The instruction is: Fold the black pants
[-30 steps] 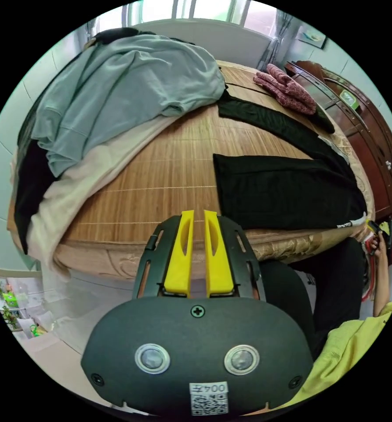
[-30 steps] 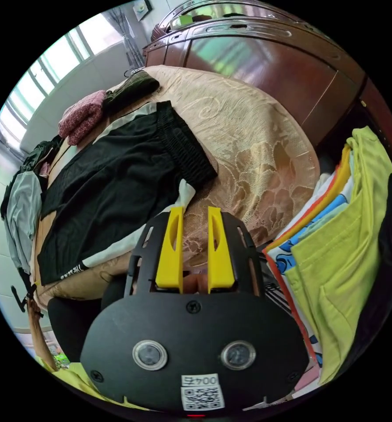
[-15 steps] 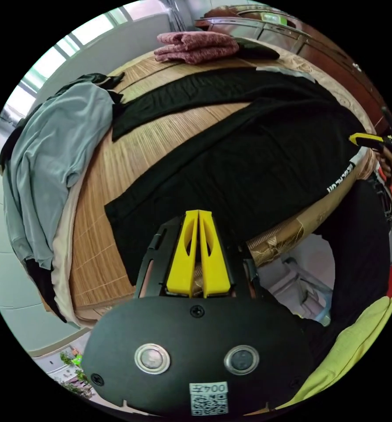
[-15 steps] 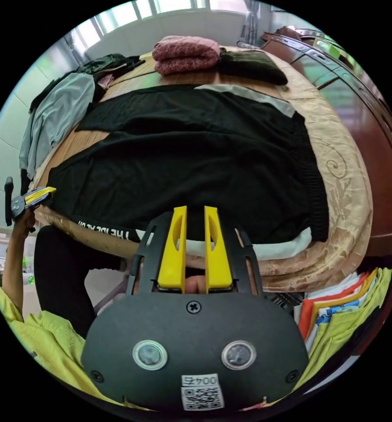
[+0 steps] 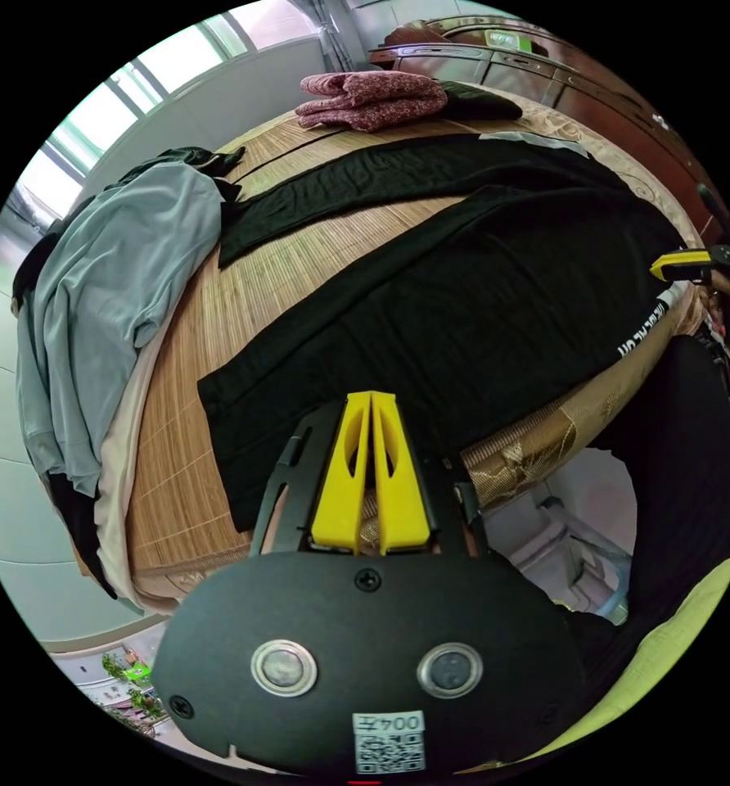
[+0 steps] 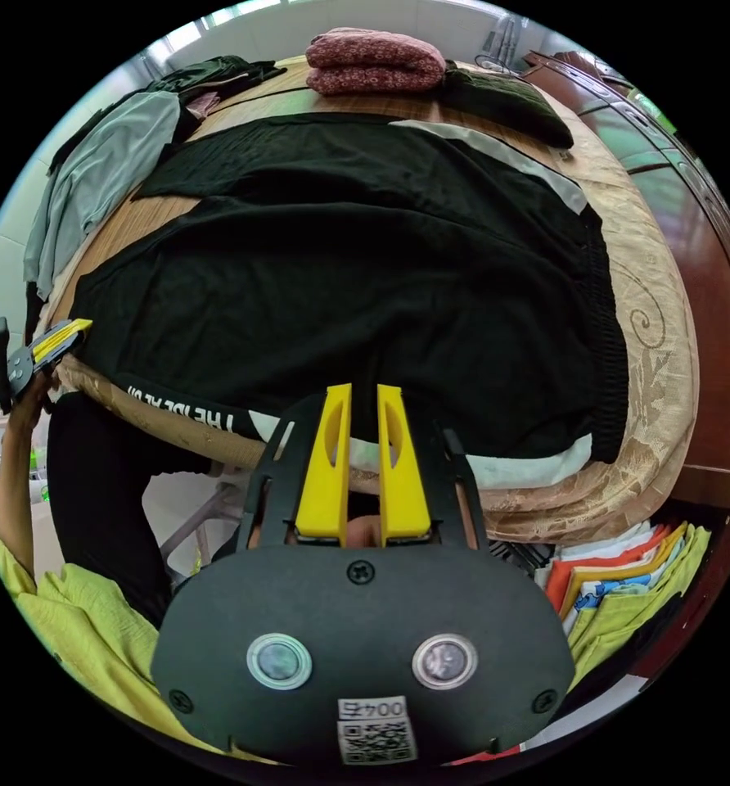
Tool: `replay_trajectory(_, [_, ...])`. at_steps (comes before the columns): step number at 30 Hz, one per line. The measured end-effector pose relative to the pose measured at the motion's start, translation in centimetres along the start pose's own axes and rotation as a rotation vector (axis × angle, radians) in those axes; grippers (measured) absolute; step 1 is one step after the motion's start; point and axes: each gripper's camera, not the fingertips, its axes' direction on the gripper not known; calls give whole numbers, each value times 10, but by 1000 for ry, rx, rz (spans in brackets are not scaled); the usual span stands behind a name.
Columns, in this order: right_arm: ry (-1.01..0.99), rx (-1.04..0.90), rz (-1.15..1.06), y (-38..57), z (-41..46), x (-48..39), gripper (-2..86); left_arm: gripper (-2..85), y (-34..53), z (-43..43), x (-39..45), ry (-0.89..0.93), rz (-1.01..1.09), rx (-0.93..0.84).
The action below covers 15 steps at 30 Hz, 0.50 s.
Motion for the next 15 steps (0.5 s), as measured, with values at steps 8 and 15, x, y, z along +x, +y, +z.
replay_trajectory(8, [31, -16, 3, -1, 47, -10, 66, 6, -14, -4, -1, 44, -9, 14])
replay_trajectory(15, [-8, 32, -19, 0, 43, -25, 98, 5, -29, -6, 21, -68, 48, 14])
